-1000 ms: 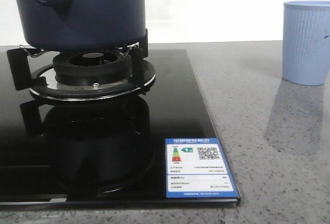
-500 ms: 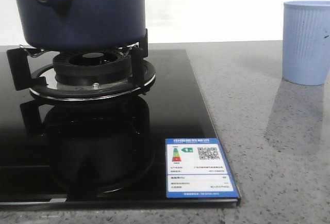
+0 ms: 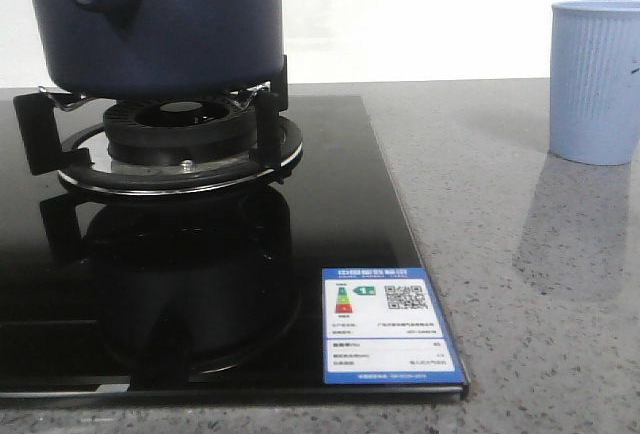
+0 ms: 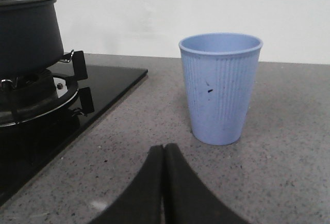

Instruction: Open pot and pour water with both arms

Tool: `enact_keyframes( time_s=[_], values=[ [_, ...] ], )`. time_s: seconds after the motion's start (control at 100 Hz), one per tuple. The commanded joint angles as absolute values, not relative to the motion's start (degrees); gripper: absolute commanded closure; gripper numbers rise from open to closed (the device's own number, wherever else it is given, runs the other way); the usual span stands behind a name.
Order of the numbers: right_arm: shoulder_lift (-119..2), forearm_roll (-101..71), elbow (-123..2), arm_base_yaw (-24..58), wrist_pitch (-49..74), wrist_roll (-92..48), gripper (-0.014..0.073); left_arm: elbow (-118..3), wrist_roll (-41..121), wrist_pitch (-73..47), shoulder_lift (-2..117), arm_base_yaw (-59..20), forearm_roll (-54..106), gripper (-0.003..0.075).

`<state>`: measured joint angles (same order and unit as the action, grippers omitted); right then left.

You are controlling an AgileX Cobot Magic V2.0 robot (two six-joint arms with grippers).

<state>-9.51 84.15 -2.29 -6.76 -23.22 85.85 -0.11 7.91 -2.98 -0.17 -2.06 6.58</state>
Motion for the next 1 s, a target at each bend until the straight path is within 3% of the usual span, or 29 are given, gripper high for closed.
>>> enact_keyframes(
  time_s=[0.0, 0.29, 0.48, 0.81, 0.99],
  values=[
    [-10.4, 73.3, -3.4, -6.7, -23.3, 73.8, 0.0655, 0.7, 7.3, 0.7, -1.6, -2.6, 7.1, 0.0736],
    [-15.3, 14.5, -3.8, -6.7, -13.1, 24.9, 0.0655, 0.7, 7.3, 0.7, -1.6, -2.6, 7.1, 0.0736],
    [-15.1, 3.4, -4.4, -5.9, -6.7, 2.7, 0.0655, 0.7, 7.3, 0.7, -1.6, -2.6, 7.1, 0.0736],
    [1.8, 4.8, 1.7, -0.3, 2.4, 0.4, 0.0655, 0.7, 7.3, 0.7, -1.6, -2.6, 7.1, 0.0736],
    [1.7, 3.1, 1.5, 1.1, 7.3, 0.4, 0.0655, 0.7, 7.3, 0.7, -1.6, -2.6, 7.1, 0.0736]
  ],
)
